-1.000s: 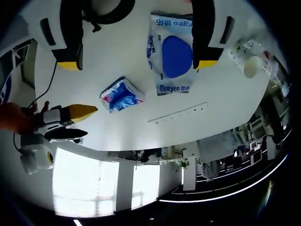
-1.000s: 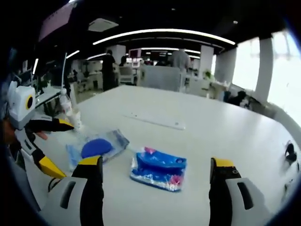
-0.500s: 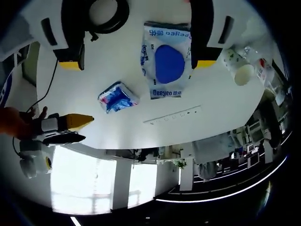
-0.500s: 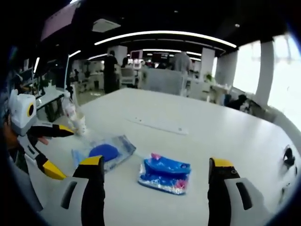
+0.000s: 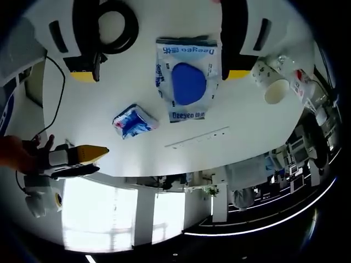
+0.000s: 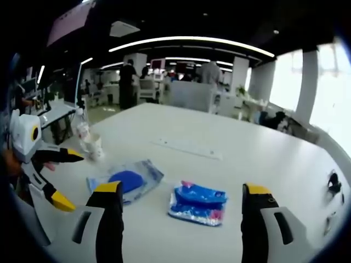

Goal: Arrange the tabletop items into an orderly group along one side of the table until the central work area is clear of visible clutter.

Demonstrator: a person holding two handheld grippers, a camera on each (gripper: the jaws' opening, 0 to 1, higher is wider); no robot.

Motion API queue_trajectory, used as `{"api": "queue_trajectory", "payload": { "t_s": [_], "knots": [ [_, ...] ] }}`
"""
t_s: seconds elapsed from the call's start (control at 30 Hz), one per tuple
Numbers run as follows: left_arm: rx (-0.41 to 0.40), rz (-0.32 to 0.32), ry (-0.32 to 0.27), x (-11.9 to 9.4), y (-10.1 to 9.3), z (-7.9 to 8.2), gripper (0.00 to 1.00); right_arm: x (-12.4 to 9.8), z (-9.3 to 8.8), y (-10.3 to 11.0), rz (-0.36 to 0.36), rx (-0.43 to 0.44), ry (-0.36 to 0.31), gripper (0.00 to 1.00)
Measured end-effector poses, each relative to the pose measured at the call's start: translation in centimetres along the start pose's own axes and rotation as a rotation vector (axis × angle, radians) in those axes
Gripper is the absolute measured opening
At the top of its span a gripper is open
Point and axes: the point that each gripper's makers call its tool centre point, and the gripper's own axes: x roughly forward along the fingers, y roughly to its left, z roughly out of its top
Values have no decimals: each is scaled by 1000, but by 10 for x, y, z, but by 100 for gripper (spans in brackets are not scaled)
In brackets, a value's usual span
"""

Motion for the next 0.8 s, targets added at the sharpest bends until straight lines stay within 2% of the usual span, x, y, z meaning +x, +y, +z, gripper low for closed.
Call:
{"api": "queue_trajectory", "payload": {
  "t_s": [0.47, 0.67, 0.8],
  "knots": [
    [23, -28, -2, -3, 4, -5, 89, -2, 9, 8, -19, -45, 5, 83],
    [17, -22, -6, -6, 9, -8, 88, 1, 13, 11, -16, -27, -4, 81],
    [5, -6, -4, -8, 15, -15, 88, 8, 12, 16, -3, -49, -3, 79]
  ]
}}
